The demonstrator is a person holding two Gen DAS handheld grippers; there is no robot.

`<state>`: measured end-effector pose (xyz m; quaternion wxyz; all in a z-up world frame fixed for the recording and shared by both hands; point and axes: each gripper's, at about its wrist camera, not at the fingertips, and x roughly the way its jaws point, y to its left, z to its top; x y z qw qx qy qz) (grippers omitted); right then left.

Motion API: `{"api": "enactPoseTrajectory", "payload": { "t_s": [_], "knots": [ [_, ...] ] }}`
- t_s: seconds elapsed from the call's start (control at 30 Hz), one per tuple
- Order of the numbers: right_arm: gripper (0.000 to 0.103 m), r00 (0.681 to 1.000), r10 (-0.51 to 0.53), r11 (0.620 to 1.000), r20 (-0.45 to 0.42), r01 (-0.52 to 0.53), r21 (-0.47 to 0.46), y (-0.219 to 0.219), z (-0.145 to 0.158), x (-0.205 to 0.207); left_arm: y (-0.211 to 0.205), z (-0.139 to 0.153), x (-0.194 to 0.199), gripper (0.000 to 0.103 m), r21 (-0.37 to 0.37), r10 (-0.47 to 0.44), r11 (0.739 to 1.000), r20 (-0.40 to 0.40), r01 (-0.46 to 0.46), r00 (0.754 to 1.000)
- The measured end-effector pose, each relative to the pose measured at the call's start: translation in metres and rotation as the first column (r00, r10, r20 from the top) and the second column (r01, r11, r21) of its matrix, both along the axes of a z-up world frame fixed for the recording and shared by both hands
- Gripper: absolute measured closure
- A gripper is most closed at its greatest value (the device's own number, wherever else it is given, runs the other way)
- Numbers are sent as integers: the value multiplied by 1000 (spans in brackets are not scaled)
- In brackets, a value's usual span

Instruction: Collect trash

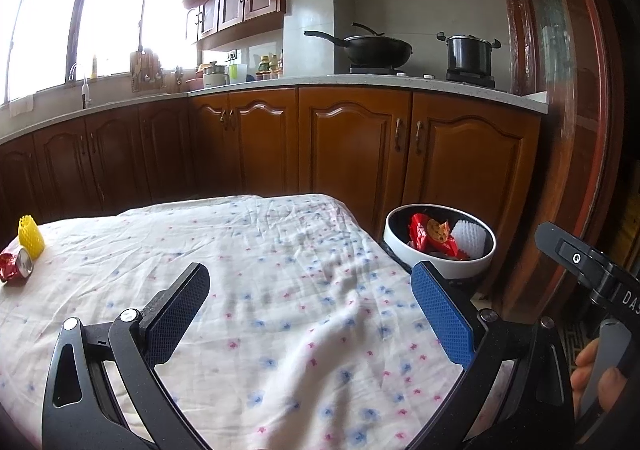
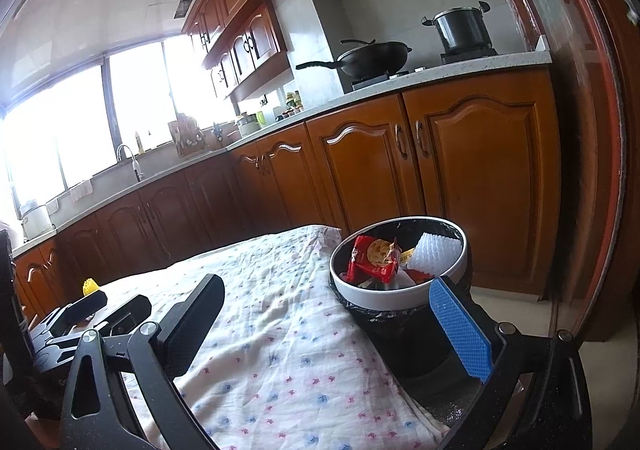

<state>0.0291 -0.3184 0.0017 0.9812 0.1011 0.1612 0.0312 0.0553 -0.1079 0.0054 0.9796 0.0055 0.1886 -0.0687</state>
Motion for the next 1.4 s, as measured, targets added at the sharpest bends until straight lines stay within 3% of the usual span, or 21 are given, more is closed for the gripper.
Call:
{"api": "enactPoseTrajectory", "payload": {
  "t_s": [1.4],
  "knots": [
    [0,1000,-1,1000,5,1,12,-1,1,-1,0,1,1,0,1,-28,1000,-4,28,1000]
  ]
}}
